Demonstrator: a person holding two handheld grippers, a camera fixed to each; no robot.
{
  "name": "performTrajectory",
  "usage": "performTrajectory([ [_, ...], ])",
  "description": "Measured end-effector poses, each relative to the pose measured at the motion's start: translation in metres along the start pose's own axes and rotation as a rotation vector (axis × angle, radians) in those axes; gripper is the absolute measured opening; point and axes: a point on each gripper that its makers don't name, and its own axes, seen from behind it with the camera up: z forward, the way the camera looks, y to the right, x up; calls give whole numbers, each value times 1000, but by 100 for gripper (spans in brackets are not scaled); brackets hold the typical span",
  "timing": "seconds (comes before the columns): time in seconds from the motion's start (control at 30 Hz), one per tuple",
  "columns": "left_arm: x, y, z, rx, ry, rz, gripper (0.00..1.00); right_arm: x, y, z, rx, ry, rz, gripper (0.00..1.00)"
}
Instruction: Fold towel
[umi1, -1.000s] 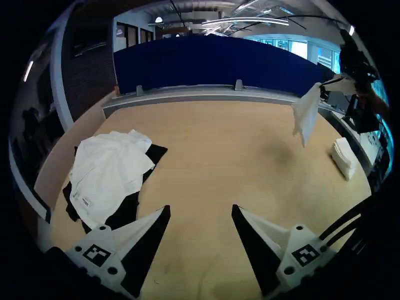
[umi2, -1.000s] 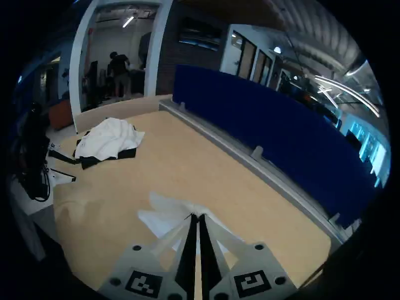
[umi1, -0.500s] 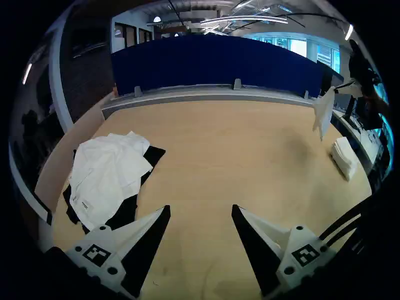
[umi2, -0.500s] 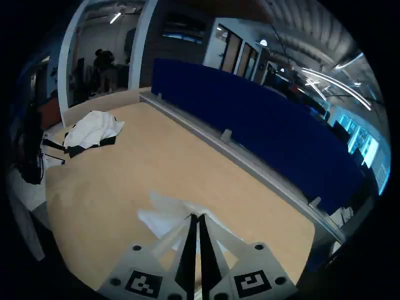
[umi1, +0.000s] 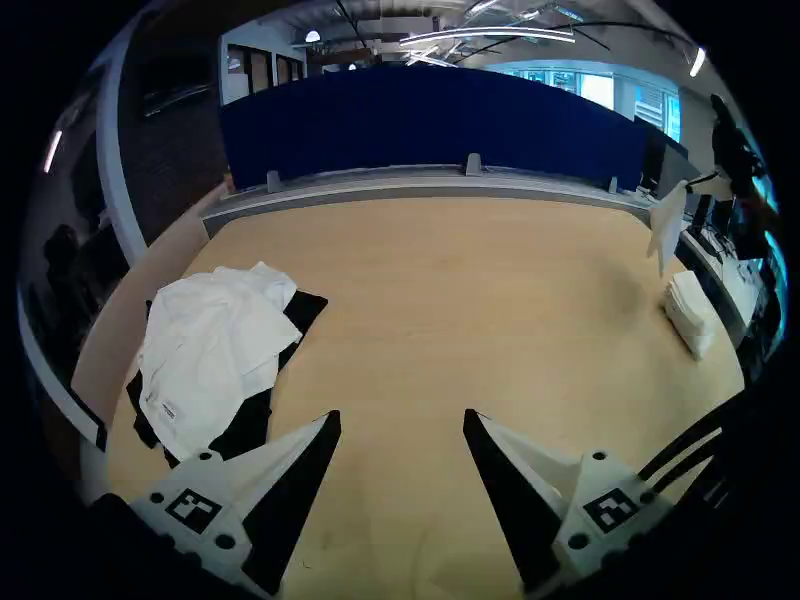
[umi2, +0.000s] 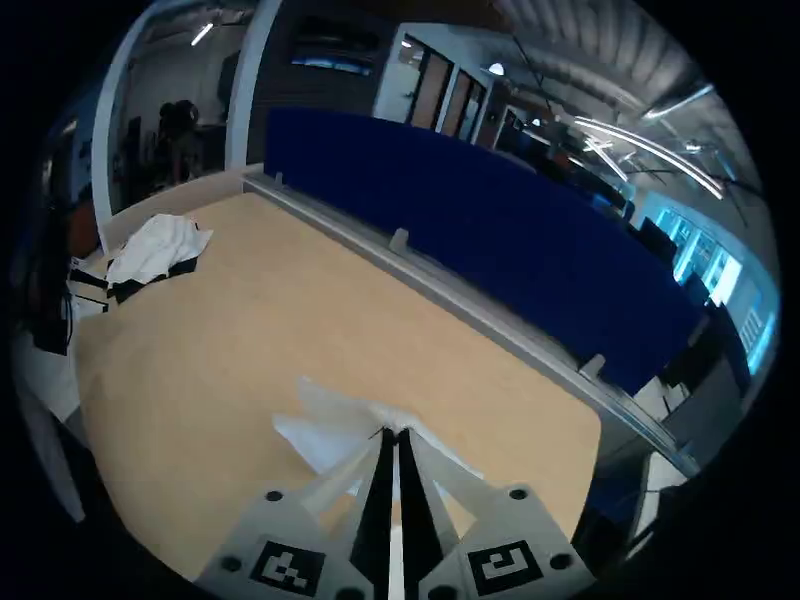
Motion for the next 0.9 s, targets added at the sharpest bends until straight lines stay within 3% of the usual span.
performTrajectory([
  [0.37, 5, 10, 4, -6, -4, 12, 91, -27, 28, -15, -36, -24, 30, 3],
  [0.6, 6, 17, 5, -12, -6, 19, 91, -40, 32, -24, -45, -35, 44, 3],
  [0.9, 7, 19, 3, -11, -7, 23, 91, -79, 34, -40, -61, -74, 87, 3],
])
